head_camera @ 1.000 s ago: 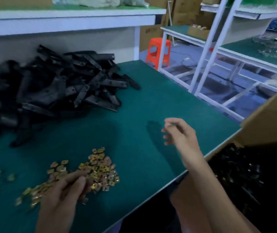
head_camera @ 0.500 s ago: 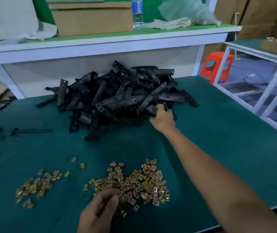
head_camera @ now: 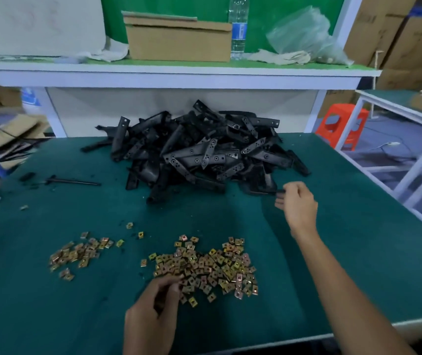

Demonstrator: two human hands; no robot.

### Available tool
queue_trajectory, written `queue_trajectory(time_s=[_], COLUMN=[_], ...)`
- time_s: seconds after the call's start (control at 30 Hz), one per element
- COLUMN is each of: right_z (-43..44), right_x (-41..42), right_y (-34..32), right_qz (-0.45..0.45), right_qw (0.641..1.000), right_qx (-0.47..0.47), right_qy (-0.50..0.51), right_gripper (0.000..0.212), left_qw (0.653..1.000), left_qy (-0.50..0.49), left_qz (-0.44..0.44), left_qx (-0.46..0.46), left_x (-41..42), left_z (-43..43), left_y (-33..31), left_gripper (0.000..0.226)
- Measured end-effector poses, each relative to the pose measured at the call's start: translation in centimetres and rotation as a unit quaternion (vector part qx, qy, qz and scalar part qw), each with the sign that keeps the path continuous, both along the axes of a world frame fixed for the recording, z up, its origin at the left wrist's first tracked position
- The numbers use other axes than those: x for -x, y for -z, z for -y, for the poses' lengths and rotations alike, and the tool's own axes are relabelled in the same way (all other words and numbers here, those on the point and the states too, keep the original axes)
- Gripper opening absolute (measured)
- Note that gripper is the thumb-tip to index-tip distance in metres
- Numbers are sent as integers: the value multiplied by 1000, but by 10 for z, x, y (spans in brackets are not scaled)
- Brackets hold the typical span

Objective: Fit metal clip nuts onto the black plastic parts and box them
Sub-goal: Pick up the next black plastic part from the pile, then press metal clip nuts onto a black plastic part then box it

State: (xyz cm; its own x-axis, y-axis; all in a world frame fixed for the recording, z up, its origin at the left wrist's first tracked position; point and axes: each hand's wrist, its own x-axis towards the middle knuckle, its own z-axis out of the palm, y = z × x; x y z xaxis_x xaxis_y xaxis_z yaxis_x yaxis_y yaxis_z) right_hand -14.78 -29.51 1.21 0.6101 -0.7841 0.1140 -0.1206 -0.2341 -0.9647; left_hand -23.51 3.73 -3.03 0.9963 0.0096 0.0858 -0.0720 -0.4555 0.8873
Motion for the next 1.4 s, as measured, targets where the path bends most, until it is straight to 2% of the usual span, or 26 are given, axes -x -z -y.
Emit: queue_trajectory(time_s=[0.07, 0.3, 0.33, 0.4, 0.47, 0.5, 0.53, 0.57, 0.63, 0.67, 0.7, 0.77, 1.03, 1.2, 1.3, 1.4], right_z=[-7, -37, -40, -42, -45, -45, -45, -46, -45, -46, -46, -44, -46, -53, -52, -45], right_x=[25, 83, 89, 98, 102, 103, 104, 106, 105, 106, 105, 103, 102, 82, 64, 56], right_y=[-7, 11, 15, 24, 35, 41, 47, 48, 49, 48, 47, 46, 46, 38, 30, 33], right_qz=[48, 99, 91, 85, 101, 111, 117, 125, 141, 147, 151, 172, 200, 210, 208, 199], right_qw=[997, 988, 988, 986, 978, 974, 970, 964, 959, 957, 955, 951, 941, 920, 903, 894], right_qx=[-55, -56, -47, -63, -116, -150, -184, -209, -218, -223, -230, -240, -263, -311, -359, -384], right_qy=[-2, -101, -113, -133, -139, -128, -111, -105, -114, -114, -107, -87, -70, -108, -110, -120], right_gripper=[24, 16, 21, 54, 75, 79, 77, 67, 18, 12, 22, 28, 18, 19, 9, 4], left_qw=[1000, 998, 998, 997, 997, 997, 997, 996, 996, 996, 995, 993, 990, 986, 982, 981], left_qy=[-4, 22, 27, 29, 28, 28, 29, 30, 27, 26, 26, 32, 61, 66, 67, 68], left_qz=[9, 53, 60, 66, 70, 73, 75, 77, 84, 87, 93, 109, 120, 124, 143, 144], left_qx=[-1, -17, -21, -31, -28, -24, -23, -23, -22, -20, -20, -27, -48, -87, -108, -109], left_x=[0, 0, 0, -1, -2, -2, -2, -2, -3, -3, -3, -4, 1, 8, 6, 2], left_z=[-1, -5, -5, -5, -6, -7, -7, -7, -7, -7, -7, -7, -5, -4, -2, -2], left_y=[3, 9, 9, 12, 15, 15, 15, 16, 18, 19, 20, 21, 21, 19, 24, 24], left_gripper=[23, 22, 21, 18, 17, 18, 19, 19, 18, 17, 16, 12, 13, 18, 11, 14])
